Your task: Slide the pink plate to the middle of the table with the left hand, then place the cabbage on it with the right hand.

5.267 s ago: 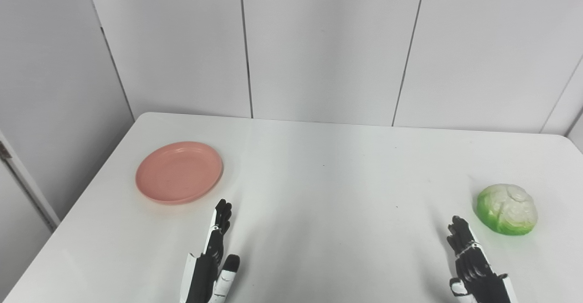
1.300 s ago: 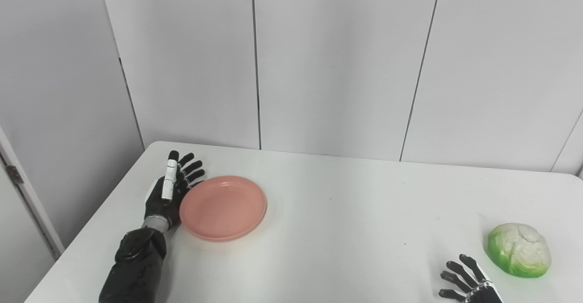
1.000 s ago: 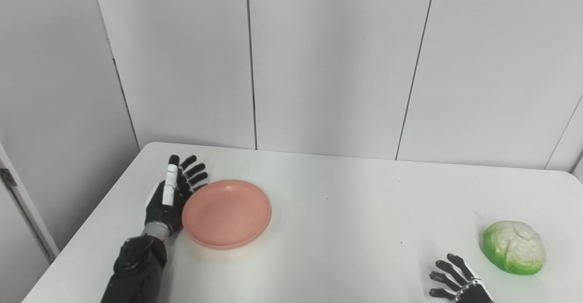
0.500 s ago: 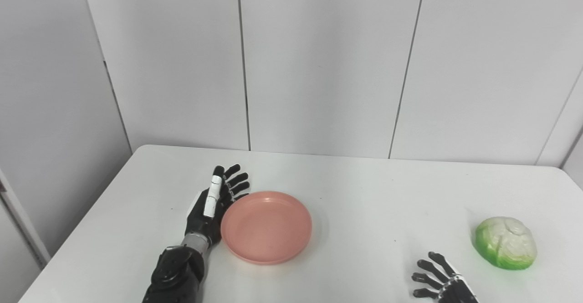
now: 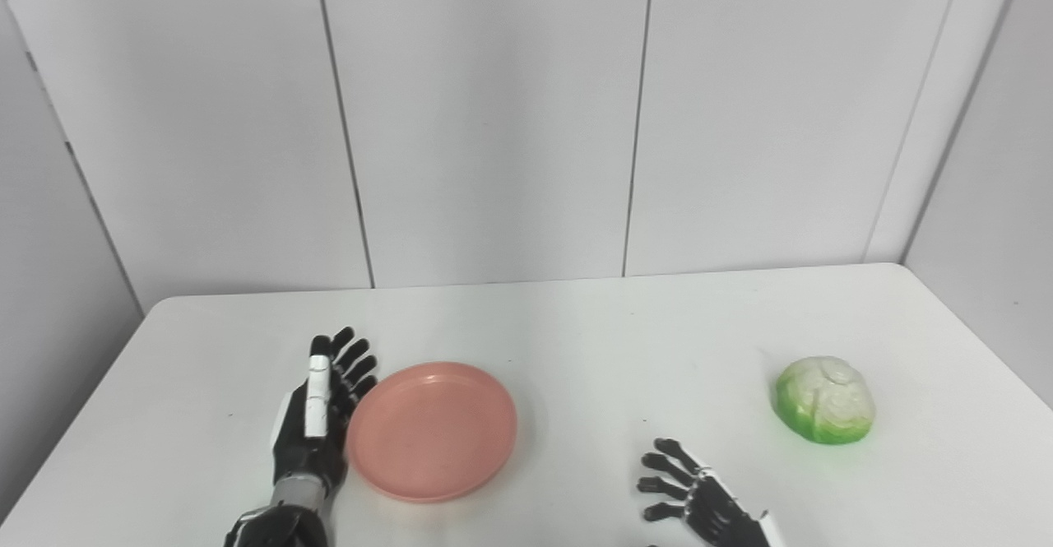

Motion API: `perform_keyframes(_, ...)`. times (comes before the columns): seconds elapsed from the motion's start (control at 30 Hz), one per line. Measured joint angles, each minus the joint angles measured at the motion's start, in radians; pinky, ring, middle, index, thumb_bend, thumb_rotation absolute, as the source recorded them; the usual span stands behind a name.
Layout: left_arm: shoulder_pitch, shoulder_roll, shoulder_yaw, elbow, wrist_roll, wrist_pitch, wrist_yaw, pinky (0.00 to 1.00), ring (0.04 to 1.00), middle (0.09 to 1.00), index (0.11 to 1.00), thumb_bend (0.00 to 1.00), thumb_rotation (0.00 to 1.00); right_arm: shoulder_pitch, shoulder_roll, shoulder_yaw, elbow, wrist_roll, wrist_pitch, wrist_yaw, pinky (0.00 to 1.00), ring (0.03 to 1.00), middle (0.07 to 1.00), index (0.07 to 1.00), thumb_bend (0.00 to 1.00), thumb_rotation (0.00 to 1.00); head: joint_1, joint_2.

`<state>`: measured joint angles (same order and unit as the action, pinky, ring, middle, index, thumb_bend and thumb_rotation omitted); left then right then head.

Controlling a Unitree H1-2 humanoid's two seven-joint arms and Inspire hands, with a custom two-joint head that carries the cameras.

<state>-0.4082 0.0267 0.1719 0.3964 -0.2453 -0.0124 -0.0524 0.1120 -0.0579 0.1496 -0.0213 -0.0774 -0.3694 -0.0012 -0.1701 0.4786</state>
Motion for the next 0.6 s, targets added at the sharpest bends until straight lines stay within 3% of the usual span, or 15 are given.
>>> perform_keyframes(0.27, 0.023, -0.039, -0.039, -0.033, -0.002, 0.0, -0.006, 0.94, 0.906, 0.897, 0.87, 0.9, 0.92, -0.002, 0.016, 0.062, -0.014, -0.062, 0.033, -0.054, 0.64, 0.74, 0.827, 0.85, 0.66, 0.44, -0.133, 0.008)
perform_keyframes(0.6, 0.021, -0.061, -0.038, -0.035, -0.015, 0.015, -0.003, 0.96, 0.907, 0.896, 0.851, 0.91, 0.9, -0.008, 0.026, 0.118, -0.014, -0.101, 0.054, -0.114, 0.65, 0.765, 0.874, 0.862, 0.6, 0.44, -0.2, 0.034)
